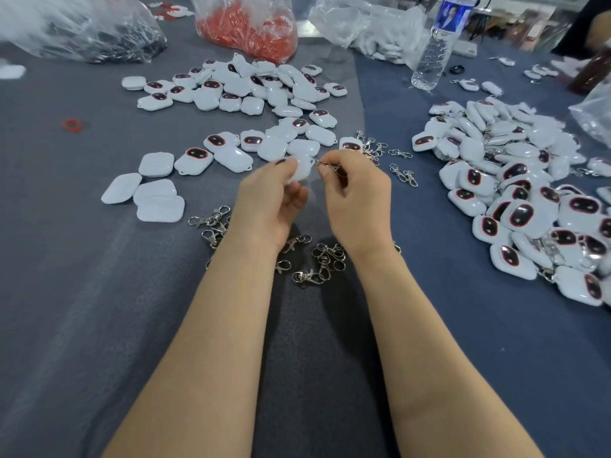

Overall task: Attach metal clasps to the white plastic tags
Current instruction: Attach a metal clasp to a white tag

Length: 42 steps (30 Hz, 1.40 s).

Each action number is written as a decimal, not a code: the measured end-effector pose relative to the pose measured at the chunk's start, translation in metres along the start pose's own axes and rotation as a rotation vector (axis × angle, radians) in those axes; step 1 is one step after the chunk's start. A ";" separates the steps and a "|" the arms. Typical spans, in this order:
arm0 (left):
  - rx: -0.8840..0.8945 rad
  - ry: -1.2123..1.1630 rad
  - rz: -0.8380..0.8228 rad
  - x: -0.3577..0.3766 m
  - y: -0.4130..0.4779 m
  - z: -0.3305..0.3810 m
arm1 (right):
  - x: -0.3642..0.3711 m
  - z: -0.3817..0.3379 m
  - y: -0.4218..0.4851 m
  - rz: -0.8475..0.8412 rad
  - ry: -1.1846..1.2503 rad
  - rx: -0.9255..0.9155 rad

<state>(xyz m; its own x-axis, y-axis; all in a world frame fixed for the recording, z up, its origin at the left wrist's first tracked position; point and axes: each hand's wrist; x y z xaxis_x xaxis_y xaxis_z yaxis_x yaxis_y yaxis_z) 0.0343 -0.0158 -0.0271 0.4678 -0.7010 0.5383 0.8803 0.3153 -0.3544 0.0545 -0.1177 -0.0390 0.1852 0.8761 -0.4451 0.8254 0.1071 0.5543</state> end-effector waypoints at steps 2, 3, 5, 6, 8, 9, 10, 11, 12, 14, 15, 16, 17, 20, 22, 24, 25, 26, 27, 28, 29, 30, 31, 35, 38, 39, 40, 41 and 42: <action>0.272 0.291 0.099 0.002 -0.001 -0.002 | 0.001 0.001 0.000 -0.019 -0.023 0.006; 0.397 0.416 0.126 0.003 -0.001 -0.002 | 0.001 0.001 0.001 -0.021 -0.027 0.009; 0.585 0.616 0.139 0.004 -0.004 -0.003 | 0.001 0.002 0.001 -0.022 -0.038 0.021; 0.659 0.699 0.140 0.004 -0.005 -0.004 | 0.001 0.003 0.001 -0.024 -0.047 0.028; 0.790 0.815 0.131 0.004 -0.007 -0.005 | 0.001 0.003 0.001 -0.034 -0.064 0.037; 0.837 0.856 0.122 0.003 -0.007 -0.006 | 0.001 0.003 0.001 -0.042 -0.072 0.041; 0.869 0.891 0.110 0.003 -0.008 -0.007 | 0.001 0.002 0.001 -0.050 -0.081 0.045; 0.894 0.920 0.094 0.003 -0.008 -0.008 | 0.001 0.002 0.002 -0.057 -0.091 0.050; 0.914 0.942 0.077 0.003 -0.008 -0.008 | 0.001 0.002 0.002 -0.063 -0.102 0.057; 0.948 0.983 0.047 0.003 -0.008 -0.009 | 0.001 0.002 0.003 -0.079 -0.119 0.065; 0.970 1.013 0.035 0.003 -0.009 -0.009 | 0.001 0.002 0.003 -0.086 -0.127 0.067; 0.993 1.041 0.024 0.003 -0.009 -0.010 | 0.002 0.002 0.003 -0.089 -0.131 0.072; 1.008 1.054 0.013 0.004 -0.010 -0.010 | 0.002 0.002 0.003 -0.082 -0.126 0.084; 0.935 0.941 0.036 0.005 -0.008 -0.009 | 0.002 0.001 0.002 -0.022 -0.031 0.186; 0.706 0.712 0.136 0.004 -0.003 -0.006 | -0.001 0.003 0.002 -0.034 0.026 0.261; 0.438 0.402 0.221 -0.001 0.002 -0.001 | -0.004 0.006 0.003 -0.095 -0.006 0.318; 0.348 0.301 0.242 -0.003 0.003 0.000 | -0.006 0.006 0.005 -0.103 0.002 0.345; 0.299 0.270 0.253 -0.003 0.003 0.001 | -0.008 0.004 0.007 -0.099 0.049 0.368; 0.282 0.276 0.247 -0.001 0.001 0.000 | -0.010 0.000 0.009 -0.092 0.125 0.383; 0.284 0.294 0.222 0.004 -0.002 -0.001 | -0.012 -0.004 0.010 -0.093 0.204 0.390; 0.288 0.326 0.181 0.010 -0.006 -0.003 | -0.016 -0.008 0.011 -0.110 0.252 0.385; 0.287 0.369 0.133 0.018 -0.009 -0.006 | -0.020 -0.010 0.012 -0.138 0.254 0.374; 0.284 0.411 0.089 0.026 -0.012 -0.009 | -0.026 -0.009 0.012 -0.160 0.227 0.368; 0.345 0.549 -0.049 0.063 -0.017 -0.022 | -0.065 0.003 0.013 -0.087 0.152 0.411; 0.378 0.698 -0.195 0.097 -0.020 -0.042 | -0.103 0.020 0.009 0.057 0.093 0.460; 0.388 0.744 -0.238 0.109 -0.023 -0.051 | -0.116 0.026 0.007 0.108 0.065 0.486; 0.407 0.783 -0.278 0.120 -0.025 -0.060 | -0.128 0.033 0.006 0.151 0.021 0.514; 0.431 0.815 -0.316 0.131 -0.026 -0.071 | -0.139 0.040 0.004 0.184 -0.039 0.543; 0.454 0.851 -0.350 0.142 -0.028 -0.081 | -0.150 0.047 0.001 0.213 -0.103 0.570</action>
<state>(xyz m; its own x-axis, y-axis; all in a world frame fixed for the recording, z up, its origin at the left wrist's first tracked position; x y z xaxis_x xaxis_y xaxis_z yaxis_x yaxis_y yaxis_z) 0.0692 -0.1761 -0.0031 0.1237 -0.9659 -0.2275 0.9862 0.0942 0.1364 0.0528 -0.2711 -0.0048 0.4042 0.7979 -0.4473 0.9146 -0.3582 0.1875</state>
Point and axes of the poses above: each hand's wrist, its own y-axis towards the middle knuckle, its own x-axis out of the palm, z = x × y, and after that the axes turned 4 degrees about y, right-handed
